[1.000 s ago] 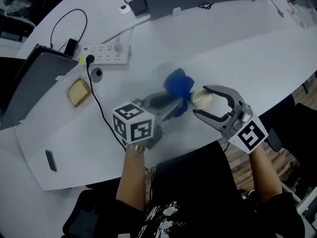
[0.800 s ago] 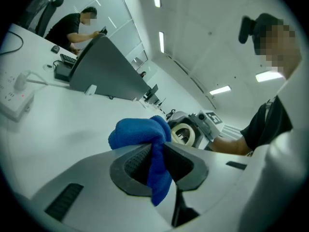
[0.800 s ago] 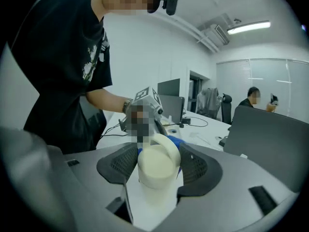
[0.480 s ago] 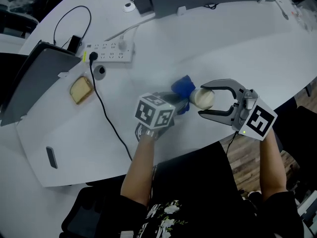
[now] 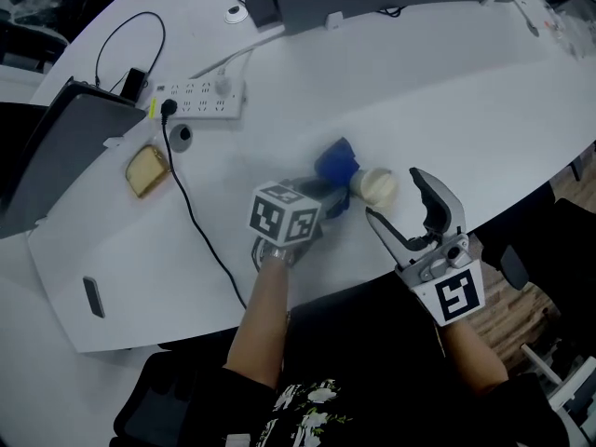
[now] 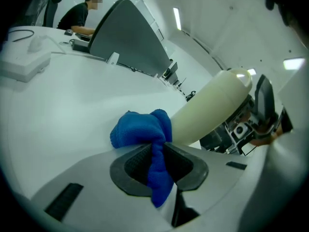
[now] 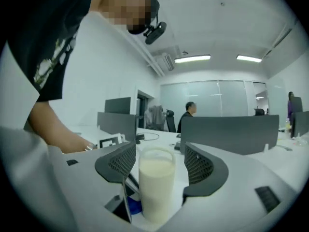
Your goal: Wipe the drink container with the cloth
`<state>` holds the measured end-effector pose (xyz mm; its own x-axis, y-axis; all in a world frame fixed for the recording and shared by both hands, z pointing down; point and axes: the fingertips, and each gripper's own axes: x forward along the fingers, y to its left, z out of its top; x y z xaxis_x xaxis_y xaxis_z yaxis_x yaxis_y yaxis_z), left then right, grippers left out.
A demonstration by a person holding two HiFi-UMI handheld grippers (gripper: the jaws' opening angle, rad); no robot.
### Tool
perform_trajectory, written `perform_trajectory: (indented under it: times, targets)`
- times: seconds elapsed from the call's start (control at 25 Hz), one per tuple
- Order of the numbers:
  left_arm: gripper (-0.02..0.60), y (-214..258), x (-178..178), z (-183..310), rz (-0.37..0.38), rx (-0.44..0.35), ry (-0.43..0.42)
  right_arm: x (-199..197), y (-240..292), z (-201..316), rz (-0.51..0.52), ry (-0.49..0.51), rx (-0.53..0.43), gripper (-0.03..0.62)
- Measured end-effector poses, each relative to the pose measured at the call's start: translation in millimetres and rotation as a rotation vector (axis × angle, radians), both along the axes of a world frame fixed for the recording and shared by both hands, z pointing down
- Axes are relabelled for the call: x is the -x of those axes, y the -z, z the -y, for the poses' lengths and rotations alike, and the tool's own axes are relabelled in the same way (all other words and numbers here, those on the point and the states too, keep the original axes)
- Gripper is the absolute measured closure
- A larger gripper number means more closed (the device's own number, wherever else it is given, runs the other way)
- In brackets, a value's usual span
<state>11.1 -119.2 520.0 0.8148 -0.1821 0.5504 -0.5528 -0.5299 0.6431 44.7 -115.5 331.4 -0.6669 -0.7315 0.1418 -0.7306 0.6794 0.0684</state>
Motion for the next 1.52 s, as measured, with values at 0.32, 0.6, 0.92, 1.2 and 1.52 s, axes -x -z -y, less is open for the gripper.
perform_trajectory:
  times: [0.32,0.6,0.92,1.2,1.52]
  targets:
    - [0.515,10,1,-2,-0.056,0.02,0.056,12,-36,13,-0.055,-0.015,0.147,0.315]
    - [0.515,125,27,18,-0.483,-0.044,0.185,18,-39,4,-0.095,0.482,0.214,0.316]
    - [0.515,112,12,23,-0.4,-0.069,0.118,31,-35,-3,-0.195,0.78,0.13,0.316]
    - [0.515,13,6,17,-0.041,-0.001,0.035,31,-36,-2,-0.143,0.752,0.163,0.316]
    - [0.515,-5,7,15,0.049,-0.019,0.016,23,-18,1,-0.08,0.65,0.167,0.316]
